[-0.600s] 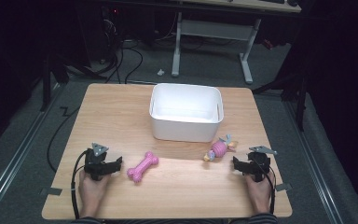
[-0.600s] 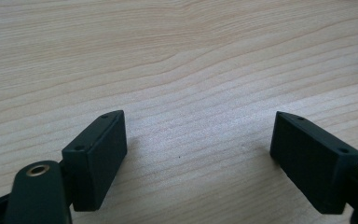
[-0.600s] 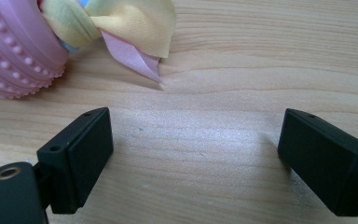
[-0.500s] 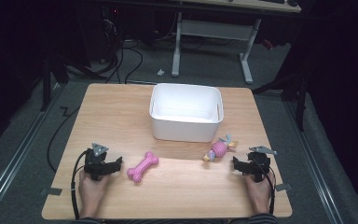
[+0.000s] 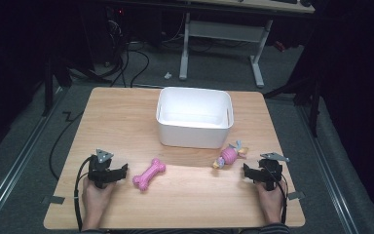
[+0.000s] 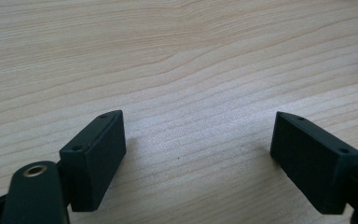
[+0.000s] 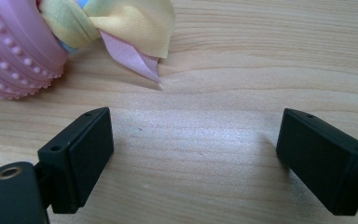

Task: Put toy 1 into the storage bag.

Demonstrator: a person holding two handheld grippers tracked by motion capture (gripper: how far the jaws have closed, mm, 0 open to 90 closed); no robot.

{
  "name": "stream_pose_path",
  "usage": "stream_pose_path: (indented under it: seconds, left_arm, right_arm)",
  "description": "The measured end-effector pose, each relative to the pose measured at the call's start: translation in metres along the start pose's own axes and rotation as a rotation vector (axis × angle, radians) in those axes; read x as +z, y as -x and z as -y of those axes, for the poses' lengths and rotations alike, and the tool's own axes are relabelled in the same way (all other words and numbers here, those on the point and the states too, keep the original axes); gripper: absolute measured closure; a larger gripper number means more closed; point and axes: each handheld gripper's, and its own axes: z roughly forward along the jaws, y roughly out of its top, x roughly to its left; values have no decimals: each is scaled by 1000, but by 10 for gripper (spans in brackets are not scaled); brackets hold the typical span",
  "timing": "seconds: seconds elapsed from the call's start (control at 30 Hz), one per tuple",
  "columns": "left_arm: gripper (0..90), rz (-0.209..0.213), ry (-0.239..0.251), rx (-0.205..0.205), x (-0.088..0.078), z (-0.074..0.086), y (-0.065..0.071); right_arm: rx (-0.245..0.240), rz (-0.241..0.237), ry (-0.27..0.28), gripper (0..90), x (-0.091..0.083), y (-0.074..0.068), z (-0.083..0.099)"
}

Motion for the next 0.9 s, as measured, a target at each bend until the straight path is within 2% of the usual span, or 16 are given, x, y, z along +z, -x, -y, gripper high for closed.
stream_pose_path:
  seconds: [0.77, 0.9]
  left_arm:
    - [191, 7, 5, -18, 0, 0, -2]
    - [193, -10, 28, -23, -4, 0, -1]
  right_arm:
    - [-8, -6, 7, 139, 0, 0, 0]
    - [-8, -6, 5, 141, -1, 0, 0]
